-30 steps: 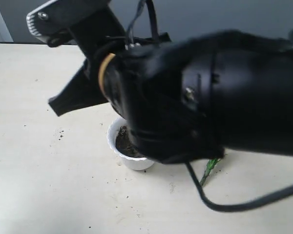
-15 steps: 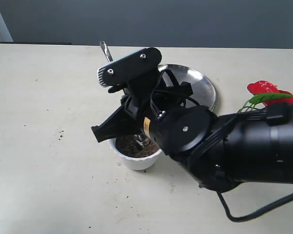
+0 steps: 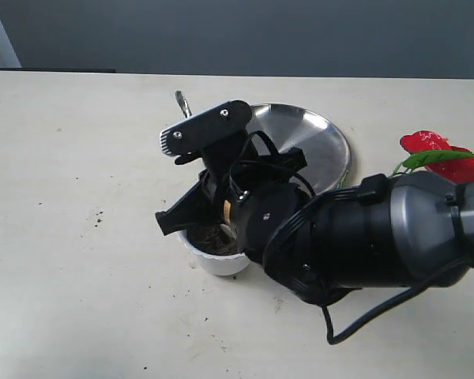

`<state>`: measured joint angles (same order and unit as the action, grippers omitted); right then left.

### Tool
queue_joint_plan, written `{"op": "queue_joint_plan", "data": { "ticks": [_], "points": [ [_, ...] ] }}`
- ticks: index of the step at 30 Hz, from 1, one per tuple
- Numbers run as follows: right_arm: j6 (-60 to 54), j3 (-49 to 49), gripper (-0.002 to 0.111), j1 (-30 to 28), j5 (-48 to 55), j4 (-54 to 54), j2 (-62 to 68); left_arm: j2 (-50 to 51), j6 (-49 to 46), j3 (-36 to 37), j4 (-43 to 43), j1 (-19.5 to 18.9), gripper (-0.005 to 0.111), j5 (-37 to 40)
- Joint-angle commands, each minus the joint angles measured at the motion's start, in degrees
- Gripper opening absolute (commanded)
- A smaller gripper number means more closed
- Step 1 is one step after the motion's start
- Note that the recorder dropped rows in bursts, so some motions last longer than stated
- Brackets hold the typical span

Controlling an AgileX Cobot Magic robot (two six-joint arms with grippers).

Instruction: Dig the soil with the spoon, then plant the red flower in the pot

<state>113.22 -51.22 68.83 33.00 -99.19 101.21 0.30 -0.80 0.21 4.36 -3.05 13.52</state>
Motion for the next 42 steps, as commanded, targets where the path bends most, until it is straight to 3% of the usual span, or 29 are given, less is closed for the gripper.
{"op": "queue_joint_plan", "data": {
  "ticks": [1,14,24,32,42],
  "points": [
    [0.04,-0.9,-0.001,-0.22,1.29,-0.76,-0.87,-0.3,0.22,-0.21,-0.33,0.36,0.0,-0.21],
    [-0.72,-0.9,-0.001,-0.22,-6.89,-0.76,-1.3,-0.3,0.22,-0.21,-0.33,0.36,0.0,-0.21],
    [-0.91,-1.19,-0.001,-0.22,1.75,-0.76,2.52,-0.3,0.22,-0.21,-0.33,0.36,0.0,-0.21],
    [-0.91,-1.19,-0.001,-0.22,-5.77,-0.76,-2.74,-0.3,0.22,-0.21,-0.33,0.36,0.0,-0.21],
    [-3.21,-1.07,-0.001,-0.34,-1.65,-0.76,-1.21,-0.3,0.22,-0.21,-0.33,0.36,0.0,-0.21]
  ]
}}
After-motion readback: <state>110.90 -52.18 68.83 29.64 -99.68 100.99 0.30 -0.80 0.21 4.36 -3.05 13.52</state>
